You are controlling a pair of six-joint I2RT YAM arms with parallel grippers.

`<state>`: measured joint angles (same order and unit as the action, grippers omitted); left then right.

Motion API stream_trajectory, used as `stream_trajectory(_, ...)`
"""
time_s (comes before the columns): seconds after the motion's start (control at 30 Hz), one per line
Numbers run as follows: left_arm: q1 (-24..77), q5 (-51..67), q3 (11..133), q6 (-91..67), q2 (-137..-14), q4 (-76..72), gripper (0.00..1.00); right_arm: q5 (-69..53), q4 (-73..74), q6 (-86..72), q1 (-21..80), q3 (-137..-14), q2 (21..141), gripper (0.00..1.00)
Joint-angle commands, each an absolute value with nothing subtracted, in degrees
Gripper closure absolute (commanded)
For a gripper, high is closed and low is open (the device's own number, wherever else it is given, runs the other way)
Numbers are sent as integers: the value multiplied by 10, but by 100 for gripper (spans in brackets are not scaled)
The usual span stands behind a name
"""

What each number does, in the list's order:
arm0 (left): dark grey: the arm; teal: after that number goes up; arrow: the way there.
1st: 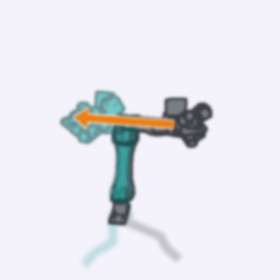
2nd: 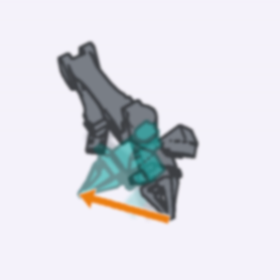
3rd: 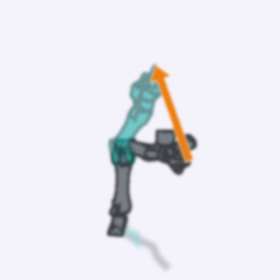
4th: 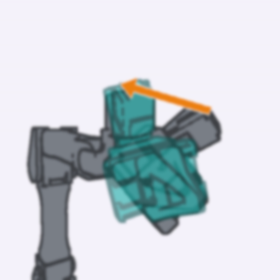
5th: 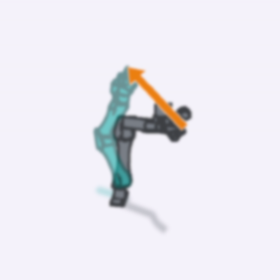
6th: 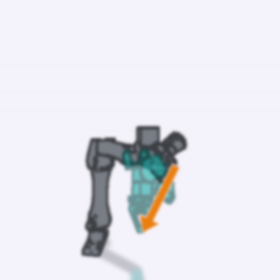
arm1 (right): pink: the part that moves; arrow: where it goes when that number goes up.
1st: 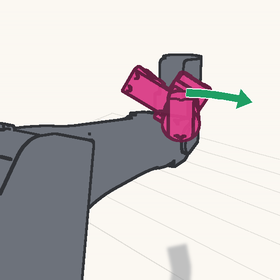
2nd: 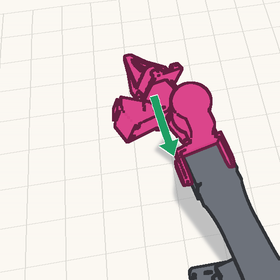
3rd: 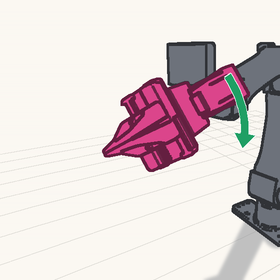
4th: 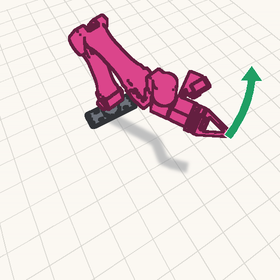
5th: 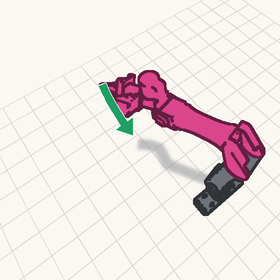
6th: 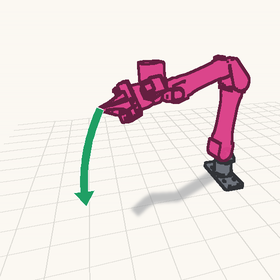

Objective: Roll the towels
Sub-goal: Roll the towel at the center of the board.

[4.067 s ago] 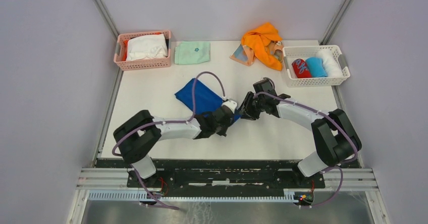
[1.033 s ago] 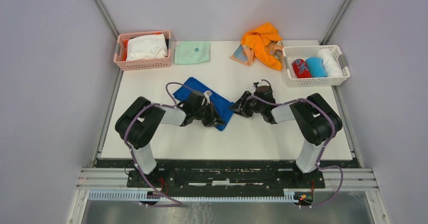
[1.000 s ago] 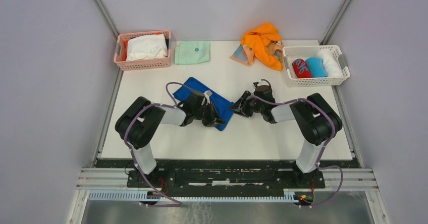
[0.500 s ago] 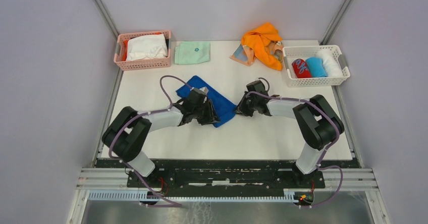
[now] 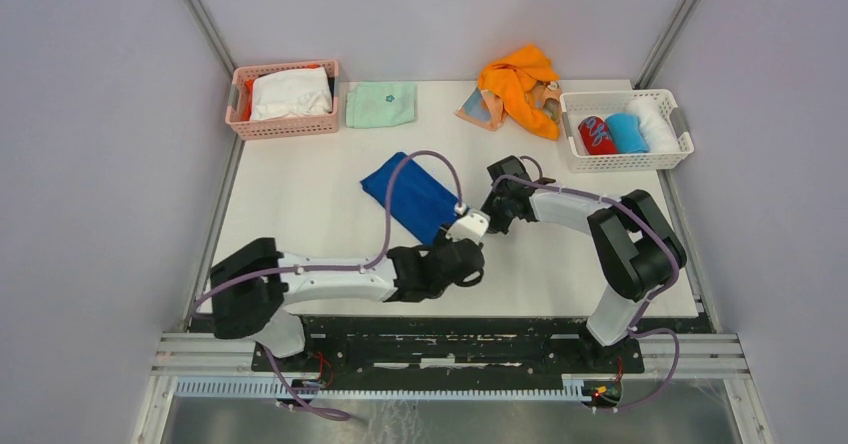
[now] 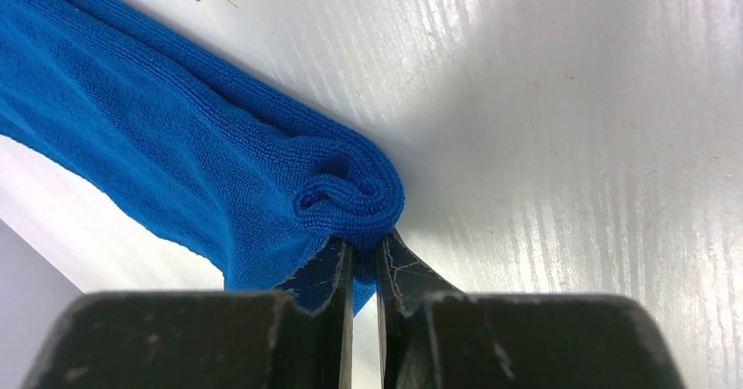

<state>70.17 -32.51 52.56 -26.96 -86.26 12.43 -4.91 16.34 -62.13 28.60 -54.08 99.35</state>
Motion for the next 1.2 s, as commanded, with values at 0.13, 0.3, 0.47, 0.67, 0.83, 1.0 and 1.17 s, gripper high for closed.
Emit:
stream_trajectory(0.13,764,-489,593,-49,-1002,47,49,-29,242,-617,284,-545,989,89)
stream_trajectory(0.3,764,-520,621,0,-1064,34,49,-33,247,-610,283,-548,987,90)
stream_trajectory(0.47,763,-530,643,27,-1107,32,49,-44,244,-606,282,-546,990,89)
stream_trajectory(0.67,751,-538,658,15,-1147,61,50,-52,235,-605,278,-542,988,90)
stream_trajectory(0.83,734,-519,663,0,-1160,90,51,-60,232,-601,272,-540,987,90)
stream_trajectory(1.0,724,-503,663,-9,-1179,109,53,-67,228,-598,268,-538,981,90)
stream_trajectory(1.17,710,-474,655,-32,-1181,124,57,-76,224,-592,261,-537,974,90)
